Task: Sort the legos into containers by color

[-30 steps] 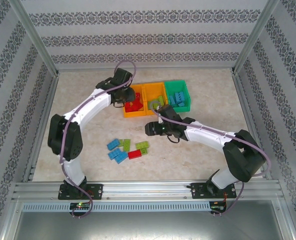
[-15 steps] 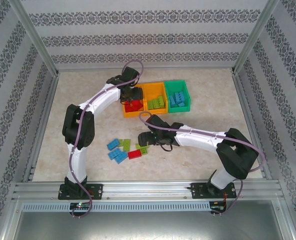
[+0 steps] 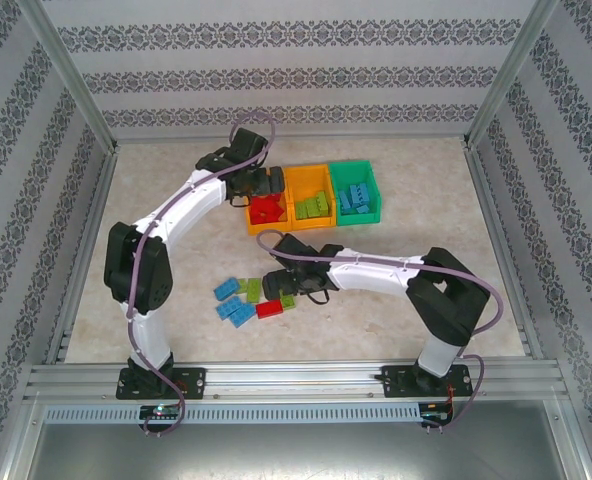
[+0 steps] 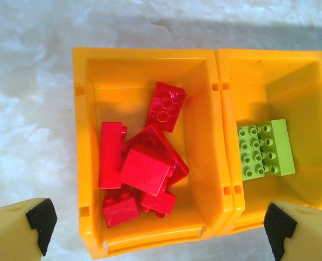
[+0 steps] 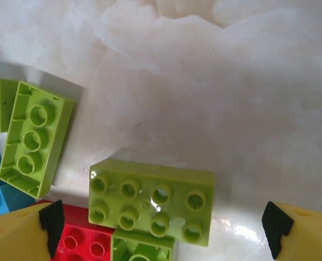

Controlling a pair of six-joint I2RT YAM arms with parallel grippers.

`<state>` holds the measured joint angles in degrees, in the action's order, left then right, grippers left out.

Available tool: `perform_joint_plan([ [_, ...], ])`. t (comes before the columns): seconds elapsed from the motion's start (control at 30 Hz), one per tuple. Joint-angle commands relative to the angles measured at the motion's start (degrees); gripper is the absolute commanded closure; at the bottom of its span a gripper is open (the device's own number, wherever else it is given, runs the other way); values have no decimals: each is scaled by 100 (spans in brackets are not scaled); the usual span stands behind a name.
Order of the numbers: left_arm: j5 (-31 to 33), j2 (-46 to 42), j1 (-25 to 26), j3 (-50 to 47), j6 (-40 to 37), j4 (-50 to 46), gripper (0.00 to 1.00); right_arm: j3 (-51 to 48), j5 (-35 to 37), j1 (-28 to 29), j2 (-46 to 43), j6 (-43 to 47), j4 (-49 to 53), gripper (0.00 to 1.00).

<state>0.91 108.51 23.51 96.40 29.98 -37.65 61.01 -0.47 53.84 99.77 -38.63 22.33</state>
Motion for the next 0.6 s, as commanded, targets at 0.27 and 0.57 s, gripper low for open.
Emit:
perform_joint_plan([
  [0.27,305,-499,-182,-773,25,54,0,389,-4,203,422,241,522,3],
  [0.57,471,-858,-280,-1120,113,121,1,862,236,214,853,475,978,10],
])
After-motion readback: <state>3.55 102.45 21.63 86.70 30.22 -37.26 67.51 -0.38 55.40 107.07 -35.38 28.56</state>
